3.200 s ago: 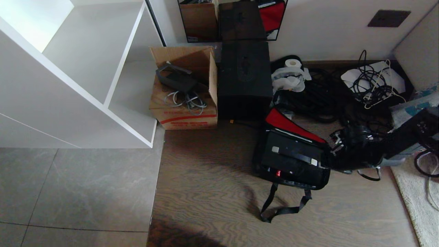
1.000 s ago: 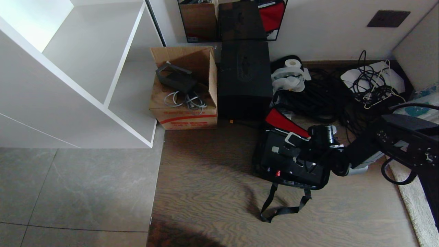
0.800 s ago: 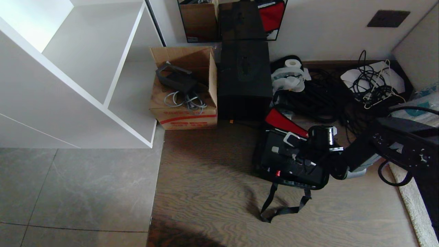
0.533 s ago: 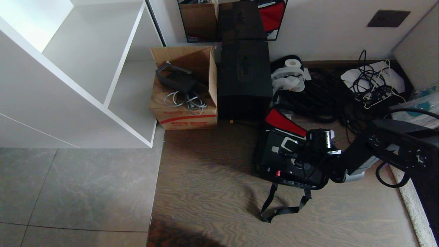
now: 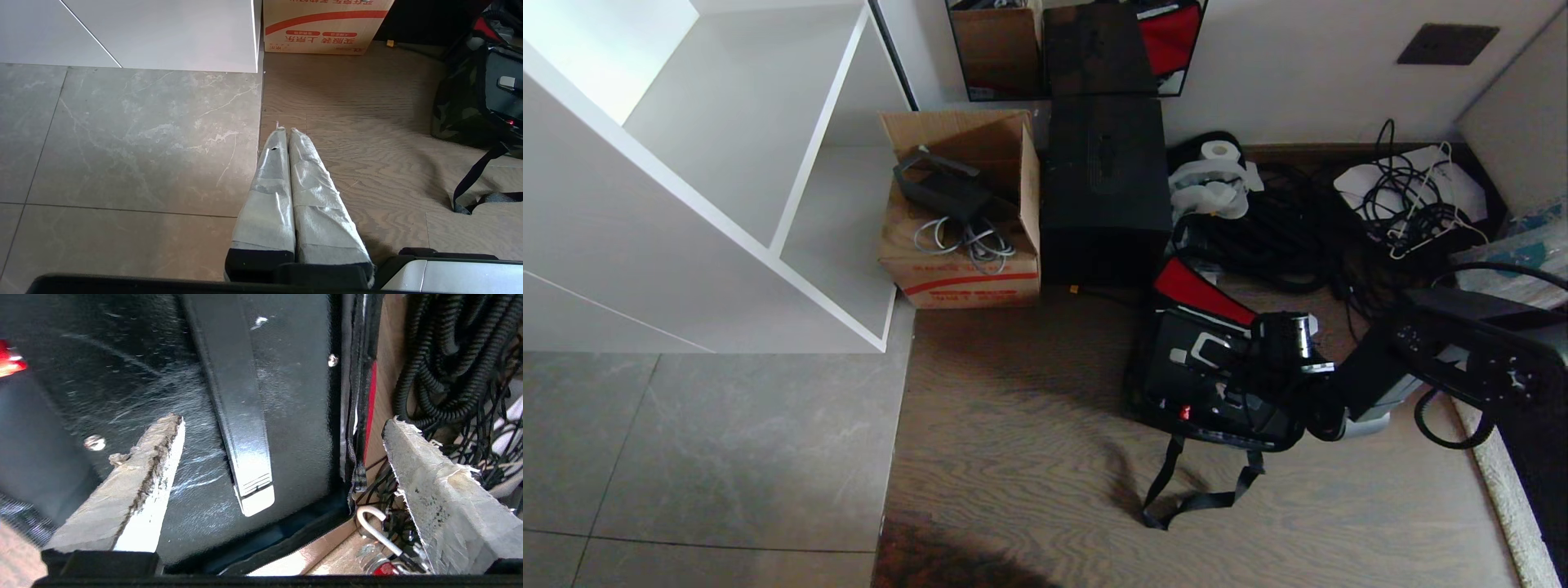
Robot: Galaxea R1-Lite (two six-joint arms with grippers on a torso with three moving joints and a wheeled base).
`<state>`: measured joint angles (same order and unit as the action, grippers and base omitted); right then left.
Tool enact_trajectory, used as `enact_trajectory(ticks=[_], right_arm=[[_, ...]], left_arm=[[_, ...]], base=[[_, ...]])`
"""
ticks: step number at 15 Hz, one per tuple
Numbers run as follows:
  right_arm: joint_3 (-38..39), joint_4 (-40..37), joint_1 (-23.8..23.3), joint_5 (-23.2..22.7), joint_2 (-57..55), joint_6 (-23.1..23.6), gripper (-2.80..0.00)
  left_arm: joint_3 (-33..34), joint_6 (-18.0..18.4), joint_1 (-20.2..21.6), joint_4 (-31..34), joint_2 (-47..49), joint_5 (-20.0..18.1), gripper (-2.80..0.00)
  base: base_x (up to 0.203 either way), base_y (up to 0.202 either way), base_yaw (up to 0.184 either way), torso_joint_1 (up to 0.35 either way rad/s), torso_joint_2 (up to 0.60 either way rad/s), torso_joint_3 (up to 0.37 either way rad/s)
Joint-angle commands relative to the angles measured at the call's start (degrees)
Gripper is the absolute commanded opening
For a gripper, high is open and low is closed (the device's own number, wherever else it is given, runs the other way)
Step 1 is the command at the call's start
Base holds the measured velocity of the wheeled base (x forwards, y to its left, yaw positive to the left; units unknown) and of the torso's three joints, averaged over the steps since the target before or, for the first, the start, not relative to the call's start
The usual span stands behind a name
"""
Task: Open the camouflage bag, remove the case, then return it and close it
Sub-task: Grip the handle
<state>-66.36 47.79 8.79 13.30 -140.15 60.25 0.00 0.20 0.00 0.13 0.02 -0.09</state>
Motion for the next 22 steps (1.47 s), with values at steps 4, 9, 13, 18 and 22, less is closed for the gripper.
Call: enact_trajectory(ticks=[4, 9, 13, 18, 22], right_arm=[[-3.33, 2.99, -0.63, 0.38, -4.00, 0.53, 0.00], [-8.76, 9.04, -3.07, 0.76, -5.56, 3.10, 0.00], [-11.40, 10.46, -3.08, 2.34, -6.19, 2.55, 0.00], [-12.83, 13.15, -3.60, 4.16, -10.13, 2.87, 0.00], [-14.73, 14.23, -3.55, 6.48, -11.69, 2.68, -2.80]], left_arm=[[0.00, -0.02, 0.00, 0.04, -0.02, 0.00, -2.80], [0.00, -0.02, 0.00, 0.01, -0.02, 0.03, -2.80], [0.00, -0.02, 0.00, -0.04, -0.02, 0.00, -2.80], [0.00, -0.02, 0.00, -0.03, -0.02, 0.00, -2.80], [0.00, -0.02, 0.00, 0.04, -0.02, 0.00, -2.80]], base=[[0.000, 0.000, 0.000, 0.000, 0.00, 0.000], [0.000, 0.000, 0.000, 0.000, 0.00, 0.000], [0.000, 0.000, 0.000, 0.000, 0.00, 0.000], [0.000, 0.000, 0.000, 0.000, 0.00, 0.000], [0.000, 0.000, 0.000, 0.000, 0.00, 0.000]])
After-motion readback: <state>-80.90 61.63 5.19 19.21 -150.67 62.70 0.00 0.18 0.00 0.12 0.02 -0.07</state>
